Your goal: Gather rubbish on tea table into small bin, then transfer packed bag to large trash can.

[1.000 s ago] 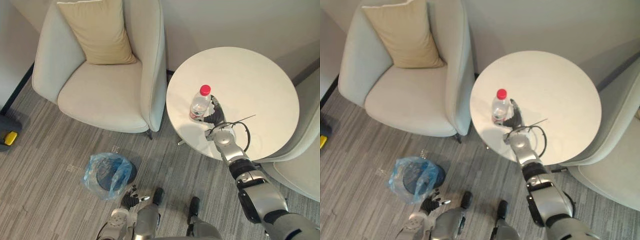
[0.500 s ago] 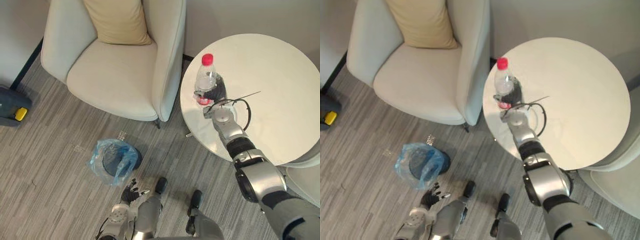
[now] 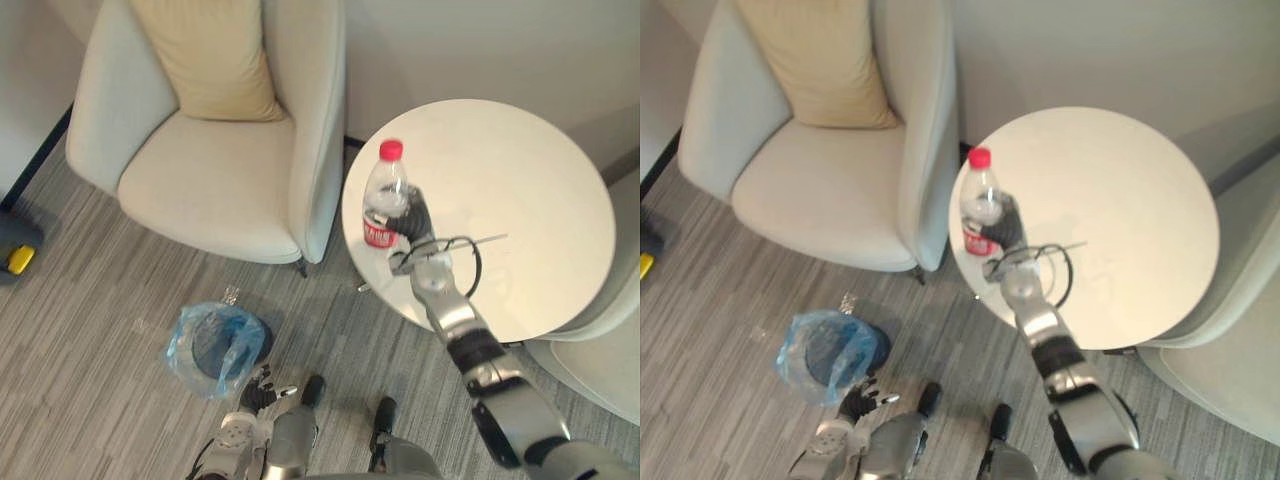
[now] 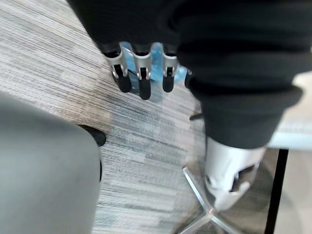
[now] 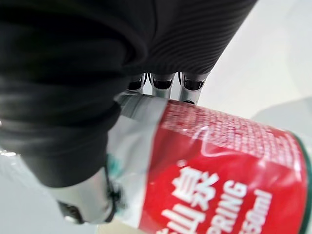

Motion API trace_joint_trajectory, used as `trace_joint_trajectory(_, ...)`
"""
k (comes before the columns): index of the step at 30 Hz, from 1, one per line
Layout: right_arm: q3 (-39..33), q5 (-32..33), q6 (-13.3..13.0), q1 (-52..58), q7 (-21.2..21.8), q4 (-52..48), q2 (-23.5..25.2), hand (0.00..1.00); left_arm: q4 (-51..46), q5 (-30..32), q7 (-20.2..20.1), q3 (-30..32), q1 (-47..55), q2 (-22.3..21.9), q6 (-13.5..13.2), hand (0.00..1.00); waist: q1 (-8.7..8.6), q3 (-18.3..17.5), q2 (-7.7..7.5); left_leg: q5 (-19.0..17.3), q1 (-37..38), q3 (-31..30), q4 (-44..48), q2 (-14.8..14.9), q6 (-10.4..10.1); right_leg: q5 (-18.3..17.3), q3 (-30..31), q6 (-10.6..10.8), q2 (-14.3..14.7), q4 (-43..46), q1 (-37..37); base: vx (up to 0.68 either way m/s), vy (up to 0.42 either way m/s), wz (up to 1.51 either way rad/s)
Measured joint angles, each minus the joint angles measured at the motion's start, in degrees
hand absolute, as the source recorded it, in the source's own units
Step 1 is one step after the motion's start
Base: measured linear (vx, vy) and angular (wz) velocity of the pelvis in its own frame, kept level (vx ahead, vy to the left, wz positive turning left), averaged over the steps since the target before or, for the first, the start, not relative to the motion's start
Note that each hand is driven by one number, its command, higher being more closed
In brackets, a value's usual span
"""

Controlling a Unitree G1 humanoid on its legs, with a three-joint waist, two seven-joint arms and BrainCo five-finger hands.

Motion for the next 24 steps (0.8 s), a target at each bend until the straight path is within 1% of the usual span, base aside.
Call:
trace_joint_trajectory(1, 0.0, -0.4, 0.0, 1.2, 0.2, -0.9, 0.0, 1.0, 0.2, 0.2, 0.0, 0.0, 0.0, 0.0, 0.1, 0.0, -0.14, -0.3, -0.09, 0.0, 0.1, 0.0, 0.0, 0.0, 0.0, 0.0, 0.1, 0.1, -0.1, 0.1, 0.0, 0.02, 0.036, -0.22)
trace_joint_trajectory(4, -0.1, -2.1, -0.6, 9.7, 2.3, -8.2, 0.1, 1.0, 1.5, 2.2, -0.2, -0.7, 0.0, 0.1, 0.6, 0.0, -1.0, -2.7, -0.47, 0.0, 1.5, 1.6, 0.1, -0.2, 0.0, -0.2, 1.8, 0.4, -0.3, 0.2, 0.5, 0.0, 0.027, -0.29)
trace_joint_trajectory(5, -0.1, -2.3, -0.7, 10.4, 2.5, -8.8, 0.2, 1.0, 1.6, 2.4, -0.2, -0.8, 0.0, 0.1, 0.6, 0.0, -1.12, -2.9, -0.46, -0.1, 1.7, 1.6, 0.1, -0.2, 0.1, -0.3, 1.9, 0.5, -0.4, 0.2, 0.6, 0.0, 0.008, -0.16)
trace_joint_trajectory(6, -0.1, -2.9, -0.9, 12.4, 3.1, -10.8, 0.2, 1.0, 1.9, 2.8, -0.3, -1.2, 0.1, 0.1, 0.6, 0.0, -1.71, -3.0, -0.4, -0.1, 2.7, 1.6, 0.2, -0.4, 0.2, -0.6, 2.0, 0.9, -0.5, 0.2, 1.6, 0.0, 0.0, 0.0)
trace_joint_trajectory(7, -0.1, -3.2, -1.8, 15.7, 3.8, -13.6, 0.1, 1.0, 2.7, 3.6, -0.4, -1.8, 0.1, 0.1, 0.6, 0.0, -2.55, -4.0, -0.38, -0.7, 3.2, 1.6, 0.8, -0.6, 0.7, -1.1, 2.3, 1.7, -0.7, 0.3, 2.4, 0.0, 0.008, -0.06)
trace_joint_trajectory(10, -0.5, -3.2, -3.4, 22.2, 5.4, -18.1, 0.2, 1.0, 4.2, 4.6, -0.4, -2.8, 0.2, 0.1, 0.7, 0.0, -3.39, -6.0, -0.29, -1.6, 3.8, 2.8, 2.1, -0.5, 0.7, -1.3, 3.5, 2.0, -0.6, 0.1, 3.1, -0.02, 0.011, -0.23)
trace_joint_trajectory(13, -1.6, -3.3, -3.6, 26.1, 6.1, -19.5, 0.3, 1.0, 5.1, 5.3, -0.6, -4.2, -0.1, 0.1, 0.6, 0.0, -4.25, -6.4, -0.26, -1.7, 5.0, 3.1, 2.0, -0.5, 0.7, -1.3, 4.1, 2.0, -0.6, -0.1, 4.2, -0.06, 0.007, -0.13)
trace_joint_trajectory(14, -1.7, -3.3, -3.7, 27.7, 6.6, -19.6, 0.4, 1.0, 5.6, 5.4, -0.7, -4.7, -0.1, 0.2, 0.6, 0.0, -4.65, -7.0, -0.36, -1.8, 5.0, 3.2, 2.0, -0.5, 0.5, -1.3, 4.4, 2.0, -0.6, -0.4, 4.2, -0.11, 0.016, -0.12)
trace_joint_trajectory(16, -1.6, -3.4, -3.7, 29.6, 7.5, -19.6, 0.4, 1.0, 6.2, 5.9, -1.4, -5.5, -0.3, 0.1, 0.6, 0.0, -5.1, -7.7, -0.08, -2.8, 5.0, 3.5, 1.9, -0.1, 0.4, -1.3, 4.8, 1.9, -0.2, -1.2, 4.2, -0.1, 0.014, -0.15)
trace_joint_trajectory(17, -1.6, -3.9, -3.7, 31.0, 8.0, -19.6, 0.8, 1.0, 6.7, 6.3, -1.5, -6.5, -0.3, 0.1, 0.6, 0.0, -5.74, -7.9, 0.32, -3.4, 5.2, 3.7, 1.8, 0.4, 0.5, -0.6, 5.0, 1.7, 0.3, -1.8, 4.5, -0.1, 0.018, -0.14)
trace_joint_trajectory(18, -1.6, -4.3, -3.7, 32.1, 8.4, -19.6, 1.6, 1.0, 7.2, 6.3, -1.5, -6.6, -0.3, 0.1, 0.6, 0.0, -6.03, -7.9, 0.33, -3.4, 6.1, 4.0, 1.3, 0.8, 0.5, 0.1, 5.4, 1.7, 0.6, -2.2, 5.0, -0.12, 0.02, -0.16)
trace_joint_trajectory(20, -1.5, -4.3, -3.7, 33.6, 9.3, -19.6, 2.7, 1.0, 7.4, 6.3, -1.5, -6.8, -0.2, 0.1, 0.6, 0.0, -5.99, -8.2, 0.16, -3.4, 7.2, 5.0, 0.7, 1.2, 0.3, 1.2, 6.3, 1.5, 0.9, -3.6, 6.2, -0.16, 0.018, -0.27)
trace_joint_trajectory(21, -1.2, -4.3, -3.7, 34.2, 9.6, -19.6, 3.4, 1.0, 7.8, 6.3, -1.5, -6.8, -0.1, 0.1, 0.6, 0.0, -5.98, -8.9, 0.18, -3.4, 7.1, 5.7, 0.7, 1.3, 0.3, 2.0, 6.6, 1.5, 0.9, -4.3, 6.1, -0.16, 0.016, -0.31)
trace_joint_trajectory(24, -1.1, -4.3, -3.7, 34.8, 10.0, -19.6, 4.3, 1.0, 8.5, 6.3, -1.5, -7.6, -0.3, 0.1, 0.6, 0.0, -6.29, -9.2, 0.39, -2.8, 7.1, 6.3, 0.5, 1.4, -0.1, 3.8, 7.5, 1.6, 1.0, -5.6, 6.3, -0.12, 0.008, -0.19)
